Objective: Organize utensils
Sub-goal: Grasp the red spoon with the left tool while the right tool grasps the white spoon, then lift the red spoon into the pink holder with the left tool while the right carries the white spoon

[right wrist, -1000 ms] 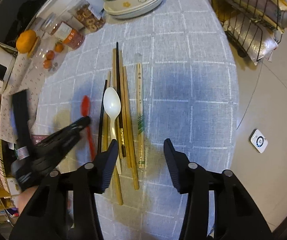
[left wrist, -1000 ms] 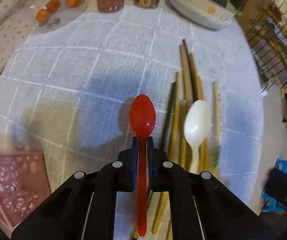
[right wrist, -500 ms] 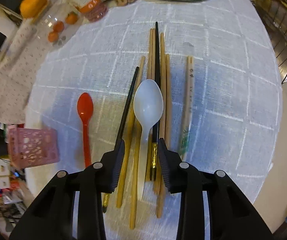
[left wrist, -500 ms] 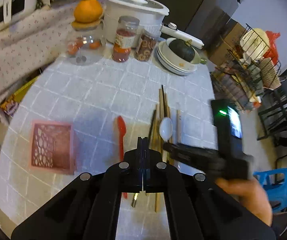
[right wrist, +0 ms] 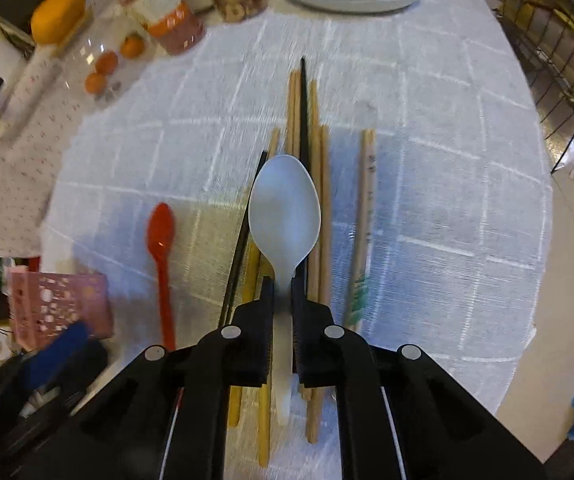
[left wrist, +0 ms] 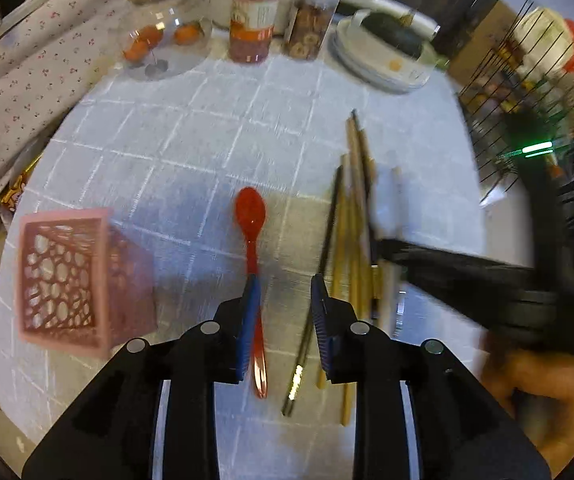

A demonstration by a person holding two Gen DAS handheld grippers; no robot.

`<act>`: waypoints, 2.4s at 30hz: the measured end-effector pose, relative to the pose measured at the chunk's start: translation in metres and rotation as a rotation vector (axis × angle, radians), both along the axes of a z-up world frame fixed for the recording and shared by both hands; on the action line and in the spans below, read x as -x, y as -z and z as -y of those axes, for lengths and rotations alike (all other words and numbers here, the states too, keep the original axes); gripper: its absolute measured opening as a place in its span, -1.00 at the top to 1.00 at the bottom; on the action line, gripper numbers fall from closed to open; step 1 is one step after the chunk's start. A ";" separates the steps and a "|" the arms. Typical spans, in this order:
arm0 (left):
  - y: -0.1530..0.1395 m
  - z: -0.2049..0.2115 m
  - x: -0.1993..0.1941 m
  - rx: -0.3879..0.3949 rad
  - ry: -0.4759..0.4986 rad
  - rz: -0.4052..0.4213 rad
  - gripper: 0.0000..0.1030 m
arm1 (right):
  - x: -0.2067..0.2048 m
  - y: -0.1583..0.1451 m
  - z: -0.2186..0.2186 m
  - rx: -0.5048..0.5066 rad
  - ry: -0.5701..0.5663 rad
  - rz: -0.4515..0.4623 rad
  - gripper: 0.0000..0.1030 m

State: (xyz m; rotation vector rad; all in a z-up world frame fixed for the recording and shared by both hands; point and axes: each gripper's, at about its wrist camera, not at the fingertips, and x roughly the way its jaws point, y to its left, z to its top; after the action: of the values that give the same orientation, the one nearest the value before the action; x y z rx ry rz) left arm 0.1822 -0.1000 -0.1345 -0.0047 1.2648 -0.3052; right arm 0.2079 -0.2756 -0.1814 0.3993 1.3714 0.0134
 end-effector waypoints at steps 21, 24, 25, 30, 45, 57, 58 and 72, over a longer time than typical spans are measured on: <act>0.058 0.025 -0.044 -0.108 -0.014 0.023 0.55 | 0.024 -0.049 0.041 -0.080 0.038 0.119 0.82; 0.033 0.025 -0.034 -0.074 0.003 0.080 0.55 | 0.025 -0.053 0.042 -0.077 0.039 0.132 0.82; 0.022 0.024 -0.029 -0.053 0.005 0.097 0.55 | 0.025 -0.054 0.042 -0.078 0.040 0.135 0.82; -0.032 0.022 -0.008 0.033 0.021 0.203 0.55 | 0.022 -0.058 0.034 -0.074 0.037 0.158 0.82; -0.131 -0.107 -0.009 0.194 -0.211 0.764 0.53 | 0.020 -0.101 -0.021 -0.124 -0.013 0.448 0.82; -0.075 -0.122 0.004 0.068 -0.218 0.743 0.52 | 0.021 -0.108 -0.055 -0.107 -0.058 0.537 0.82; -0.074 -0.123 0.006 0.064 -0.213 0.730 0.52 | 0.021 -0.108 -0.057 -0.109 -0.060 0.543 0.82; -0.124 -0.176 0.028 0.039 -0.296 0.335 -0.42 | 0.026 -0.118 -0.136 -0.169 -0.135 0.670 0.82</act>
State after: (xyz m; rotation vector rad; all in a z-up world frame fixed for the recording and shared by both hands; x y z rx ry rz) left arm 0.1541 0.0761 -0.0104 -0.1660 0.9094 -0.0695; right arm 0.1815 -0.1397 -0.0634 0.3944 0.7330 0.3473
